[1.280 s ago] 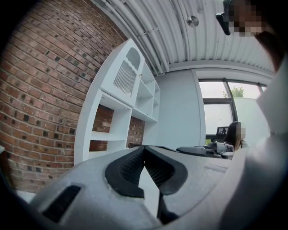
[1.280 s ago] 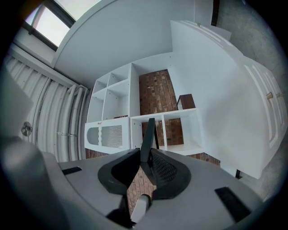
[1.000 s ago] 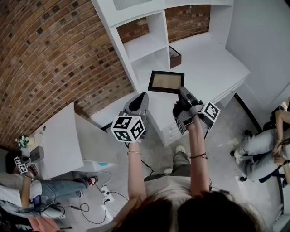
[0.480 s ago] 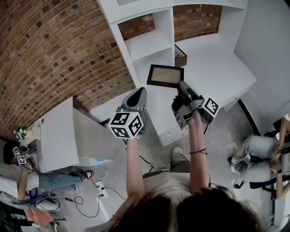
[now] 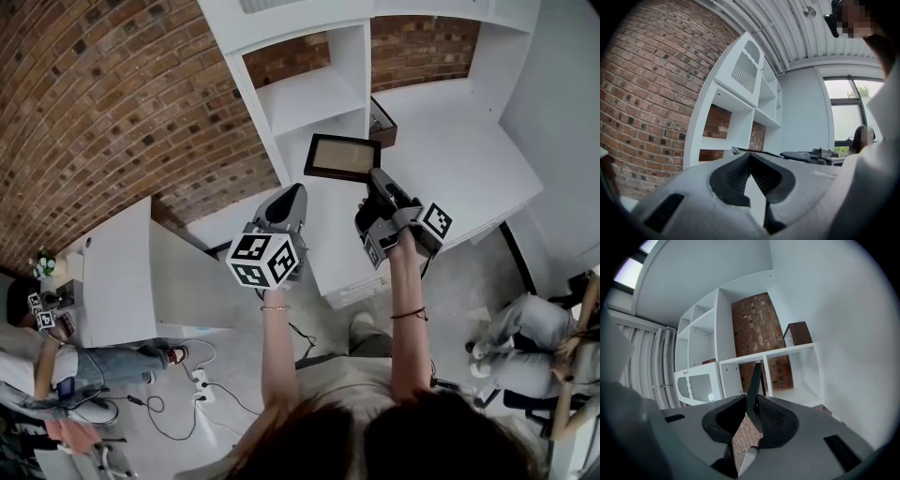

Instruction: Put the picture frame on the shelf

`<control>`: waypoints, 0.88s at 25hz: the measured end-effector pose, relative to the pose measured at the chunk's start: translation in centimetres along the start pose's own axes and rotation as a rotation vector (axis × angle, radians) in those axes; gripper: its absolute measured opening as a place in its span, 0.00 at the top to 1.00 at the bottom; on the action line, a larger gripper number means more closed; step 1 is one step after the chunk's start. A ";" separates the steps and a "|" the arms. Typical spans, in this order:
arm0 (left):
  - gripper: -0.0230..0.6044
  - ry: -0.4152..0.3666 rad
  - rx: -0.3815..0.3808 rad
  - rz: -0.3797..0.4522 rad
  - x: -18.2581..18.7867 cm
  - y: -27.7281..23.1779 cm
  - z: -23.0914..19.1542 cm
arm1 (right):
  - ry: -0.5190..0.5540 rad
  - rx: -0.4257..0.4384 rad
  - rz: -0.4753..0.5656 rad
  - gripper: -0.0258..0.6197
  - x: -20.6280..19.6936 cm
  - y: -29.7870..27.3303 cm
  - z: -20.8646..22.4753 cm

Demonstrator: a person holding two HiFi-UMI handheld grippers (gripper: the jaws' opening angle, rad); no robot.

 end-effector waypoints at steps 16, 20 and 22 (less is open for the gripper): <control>0.95 0.017 0.104 0.034 0.9 -4.5 -0.8 | 0.005 -0.008 -0.126 0.84 2.7 -5.5 -0.8; 0.95 0.013 0.112 0.040 1.1 -5.2 -0.4 | 0.014 -0.001 -0.126 0.84 3.4 -6.2 -1.4; 0.95 0.012 0.118 0.040 0.9 -5.3 -0.2 | 0.025 0.010 -0.128 0.84 3.5 -6.4 -1.8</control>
Point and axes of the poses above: the fingertips, and each gripper's own axes: y backward along the fingers, z to its right, x out of its top, the point moved 3 cm from there along y, backward along the fingers, and after that the axes turned 4 degrees about z, right-handed, at the moved point
